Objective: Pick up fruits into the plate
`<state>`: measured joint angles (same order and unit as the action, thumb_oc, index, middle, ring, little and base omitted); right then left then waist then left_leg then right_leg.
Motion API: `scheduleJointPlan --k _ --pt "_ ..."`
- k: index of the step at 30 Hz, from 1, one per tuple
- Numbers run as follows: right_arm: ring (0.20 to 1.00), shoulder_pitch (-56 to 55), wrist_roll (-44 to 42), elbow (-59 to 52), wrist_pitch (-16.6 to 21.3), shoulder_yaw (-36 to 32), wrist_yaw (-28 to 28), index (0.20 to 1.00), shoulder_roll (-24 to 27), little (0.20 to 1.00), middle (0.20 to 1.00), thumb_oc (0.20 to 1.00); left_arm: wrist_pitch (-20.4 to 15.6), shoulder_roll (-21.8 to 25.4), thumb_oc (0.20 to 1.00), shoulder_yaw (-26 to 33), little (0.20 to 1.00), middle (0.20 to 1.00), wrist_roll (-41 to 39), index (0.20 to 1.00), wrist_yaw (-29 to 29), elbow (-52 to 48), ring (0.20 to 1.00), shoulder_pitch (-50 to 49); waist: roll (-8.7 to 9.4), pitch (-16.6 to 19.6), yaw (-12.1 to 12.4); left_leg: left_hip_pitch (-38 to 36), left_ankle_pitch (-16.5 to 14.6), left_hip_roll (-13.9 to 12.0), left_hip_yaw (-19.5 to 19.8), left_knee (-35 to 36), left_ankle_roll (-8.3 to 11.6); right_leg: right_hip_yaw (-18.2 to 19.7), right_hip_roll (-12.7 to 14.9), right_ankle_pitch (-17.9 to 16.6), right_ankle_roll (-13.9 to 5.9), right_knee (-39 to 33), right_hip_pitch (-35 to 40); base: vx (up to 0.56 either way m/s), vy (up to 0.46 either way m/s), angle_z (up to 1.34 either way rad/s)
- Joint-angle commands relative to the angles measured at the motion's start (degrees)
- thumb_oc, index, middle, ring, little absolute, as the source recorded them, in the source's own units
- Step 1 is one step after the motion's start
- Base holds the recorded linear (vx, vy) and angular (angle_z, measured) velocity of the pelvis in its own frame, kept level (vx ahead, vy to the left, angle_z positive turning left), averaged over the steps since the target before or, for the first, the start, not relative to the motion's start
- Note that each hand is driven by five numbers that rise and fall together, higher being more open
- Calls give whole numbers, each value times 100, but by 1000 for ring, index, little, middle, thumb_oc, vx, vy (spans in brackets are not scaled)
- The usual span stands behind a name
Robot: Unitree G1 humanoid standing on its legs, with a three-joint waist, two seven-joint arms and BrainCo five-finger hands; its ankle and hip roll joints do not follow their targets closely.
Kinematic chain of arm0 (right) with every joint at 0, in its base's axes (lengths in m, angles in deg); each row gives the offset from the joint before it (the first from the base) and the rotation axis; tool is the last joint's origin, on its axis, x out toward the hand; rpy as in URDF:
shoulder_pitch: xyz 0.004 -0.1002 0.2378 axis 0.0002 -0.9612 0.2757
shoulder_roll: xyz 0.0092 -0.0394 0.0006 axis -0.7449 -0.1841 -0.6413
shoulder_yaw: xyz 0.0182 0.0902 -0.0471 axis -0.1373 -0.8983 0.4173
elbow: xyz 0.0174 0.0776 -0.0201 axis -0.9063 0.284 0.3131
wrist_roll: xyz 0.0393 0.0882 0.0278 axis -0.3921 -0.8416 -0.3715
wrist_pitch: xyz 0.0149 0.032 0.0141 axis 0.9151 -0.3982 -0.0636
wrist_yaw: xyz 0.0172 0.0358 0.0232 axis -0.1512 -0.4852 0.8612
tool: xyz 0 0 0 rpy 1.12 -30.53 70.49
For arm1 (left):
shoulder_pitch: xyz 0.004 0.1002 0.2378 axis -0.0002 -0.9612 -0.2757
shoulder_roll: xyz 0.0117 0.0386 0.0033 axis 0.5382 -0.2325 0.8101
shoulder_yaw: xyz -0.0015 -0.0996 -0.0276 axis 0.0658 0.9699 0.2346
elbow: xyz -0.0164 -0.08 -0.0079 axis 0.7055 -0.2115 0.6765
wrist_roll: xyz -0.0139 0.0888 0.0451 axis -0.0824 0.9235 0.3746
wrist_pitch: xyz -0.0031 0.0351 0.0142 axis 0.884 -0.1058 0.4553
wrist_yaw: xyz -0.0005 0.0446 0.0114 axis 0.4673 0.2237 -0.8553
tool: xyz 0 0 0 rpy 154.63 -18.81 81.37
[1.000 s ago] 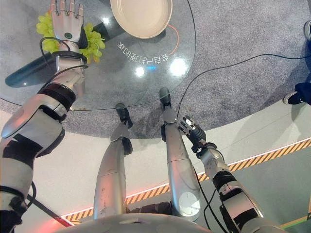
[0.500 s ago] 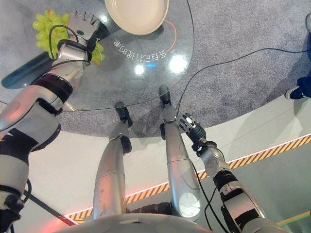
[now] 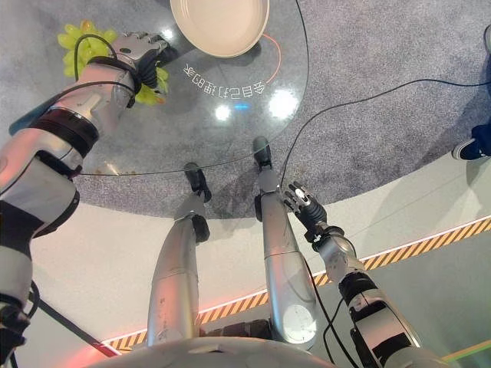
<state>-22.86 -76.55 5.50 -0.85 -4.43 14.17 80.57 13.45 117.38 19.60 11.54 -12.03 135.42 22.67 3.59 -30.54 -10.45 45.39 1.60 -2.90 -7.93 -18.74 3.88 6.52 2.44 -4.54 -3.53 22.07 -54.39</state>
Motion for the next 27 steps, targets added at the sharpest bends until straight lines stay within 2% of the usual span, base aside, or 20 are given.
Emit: scheduleJointPlan --k 1,10,13,14,22,23,24,27 --pt "1000 -727 -196 -367 79 -8 209 1000 185 1000 1000 1000 -203 45 1000 401 1000 1000 -442 1000 -436 18 1000 -943 -343 74 -211 95 -565 541 388 -266 -338 -544 -526 450 196 87 190 -31 19 1" --pt "1000 -755 -194 -458 93 23 118 1000 147 1000 1000 1000 -206 72 1000 782 1000 1000 -1025 1000 -125 -148 1000 -1100 -349 74 -133 55 -511 562 420 -146 -381 -544 -543 416 193 19 210 -23 7 1" --pt "1000 -773 -189 -494 100 14 102 1000 143 1000 1000 1000 -263 108 1000 866 1000 1000 -905 1000 -132 -198 1000 -1112 -358 74 -116 16 -491 576 434 -109 -376 -547 -539 394 184 -27 256 -45 1 1" --pt "1000 -647 -190 -526 82 -25 67 1000 160 1000 1000 1000 -263 187 1000 871 1000 1000 -570 1000 -129 -229 1000 -1000 -360 74 -122 178 -255 589 372 -18 -380 -555 -517 159 212 -129 96 -102 -6 4" --pt "1000 -600 -262 -448 63 -37 123 1000 201 1000 1000 1000 -44 402 1000 487 1000 1000 940 1000 -57 -360 1000 -778 -377 74 -95 141 -242 586 359 32 -373 -565 -453 94 173 -232 142 -24 11 4" --pt "1000 -593 -268 -431 60 -39 136 1000 206 1000 1000 1000 41 408 1000 459 1000 1000 904 1000 16 -374 1000 -749 -372 74 -98 148 -247 592 358 23 -372 -564 -451 87 174 -237 135 0 0 0" --pt "1000 -601 -284 -392 93 -23 153 1000 191 1000 1000 1000 258 417 1000 505 1000 1000 595 1000 338 -438 1000 -754 -366 74 -87 144 -256 595 361 22 -377 -557 -445 87 171 -246 143 0 0 0" --pt "1000 -662 -303 -356 147 3 173 1000 131 1000 1000 1000 464 361 1000 906 1000 1000 -200 1000 1250 -529 1000 -816 -353 74 -52 128 -273 600 375 14 -405 -552 -452 122 170 -204 152 0 0 0"
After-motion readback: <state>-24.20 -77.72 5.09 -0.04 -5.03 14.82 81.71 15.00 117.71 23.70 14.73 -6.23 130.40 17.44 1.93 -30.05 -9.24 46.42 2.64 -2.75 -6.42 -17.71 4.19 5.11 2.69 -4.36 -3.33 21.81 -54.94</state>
